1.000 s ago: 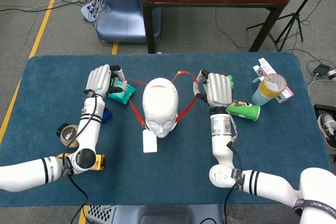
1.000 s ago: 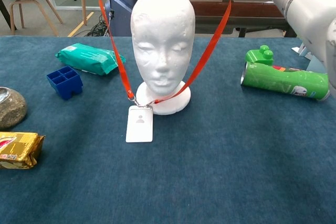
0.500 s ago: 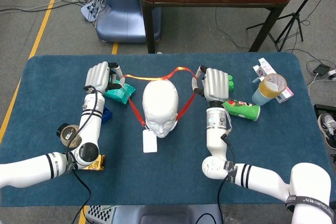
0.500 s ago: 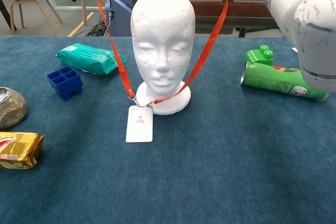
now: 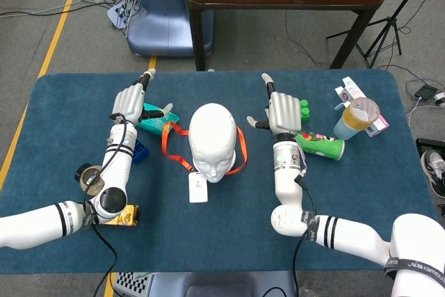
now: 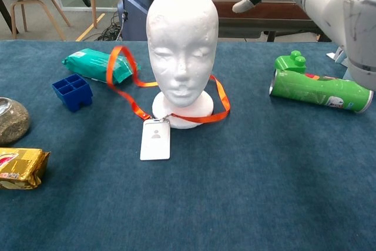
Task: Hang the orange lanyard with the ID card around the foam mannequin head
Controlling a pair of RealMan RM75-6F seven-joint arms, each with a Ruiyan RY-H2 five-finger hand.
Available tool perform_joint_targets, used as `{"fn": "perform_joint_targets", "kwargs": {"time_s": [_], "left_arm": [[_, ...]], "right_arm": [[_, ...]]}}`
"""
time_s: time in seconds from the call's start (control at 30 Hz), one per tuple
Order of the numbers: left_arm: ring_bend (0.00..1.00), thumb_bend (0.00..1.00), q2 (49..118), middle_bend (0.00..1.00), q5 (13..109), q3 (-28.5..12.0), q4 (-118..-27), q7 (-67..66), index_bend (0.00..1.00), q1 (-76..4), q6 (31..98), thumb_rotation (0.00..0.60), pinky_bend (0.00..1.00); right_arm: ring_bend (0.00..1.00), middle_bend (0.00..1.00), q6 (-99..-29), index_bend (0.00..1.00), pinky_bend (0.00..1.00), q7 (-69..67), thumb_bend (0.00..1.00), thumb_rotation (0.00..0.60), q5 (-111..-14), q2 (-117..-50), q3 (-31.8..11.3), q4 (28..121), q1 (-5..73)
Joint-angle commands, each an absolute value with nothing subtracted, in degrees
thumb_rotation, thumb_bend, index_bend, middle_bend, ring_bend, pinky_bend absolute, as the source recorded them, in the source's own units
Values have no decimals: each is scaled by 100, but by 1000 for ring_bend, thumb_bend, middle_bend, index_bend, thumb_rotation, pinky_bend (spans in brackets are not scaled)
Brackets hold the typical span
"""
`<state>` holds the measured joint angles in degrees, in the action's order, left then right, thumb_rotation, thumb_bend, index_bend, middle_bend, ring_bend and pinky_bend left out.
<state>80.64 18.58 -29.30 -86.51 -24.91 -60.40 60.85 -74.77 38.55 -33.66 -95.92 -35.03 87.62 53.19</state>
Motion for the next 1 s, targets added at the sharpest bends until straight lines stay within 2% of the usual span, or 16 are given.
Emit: {"fn": "perform_joint_targets", "kwargs": {"time_s": [0.03,0.3,0.43,0.63,0.93,1.0], "left_arm": [[10,166,8013,2,1905,-2925,-8698,-2434,0,-5993,6073,251,319],[0,166,7577,0,2429,-2761,-9261,-2096,0,-5565,6074,230,282],[0,166,7170,0,2904,-2621,-9813,-1842,0,-5195,6109,233,281],[0,166,6508,0,3623,-2292,-10633,-1649,0,-4647,6198,275,281],[9,166,5939,0,4821,-1722,-11325,-1116,0,-3759,6571,324,281],[20,166,5854,0,5097,-1567,-11372,-1020,0,-3583,6618,359,281]], "right_arm": [[867,1000,-7454,0,998,3748,0,600,-3430,-9490,-3452,8908,5265],[841,960,-7548,1,999,3308,0,600,-4068,-8878,-3068,9830,4774],[822,924,-7685,82,999,2988,9,600,-4788,-8420,-2663,10397,4347],[801,888,-7874,231,999,2687,77,600,-5787,-7752,-2006,10961,3753],[801,881,-8050,258,999,2234,96,600,-7036,-6951,-1080,11248,2976],[801,881,-8117,260,999,2070,96,600,-7257,-6843,-931,11213,2812]]}}
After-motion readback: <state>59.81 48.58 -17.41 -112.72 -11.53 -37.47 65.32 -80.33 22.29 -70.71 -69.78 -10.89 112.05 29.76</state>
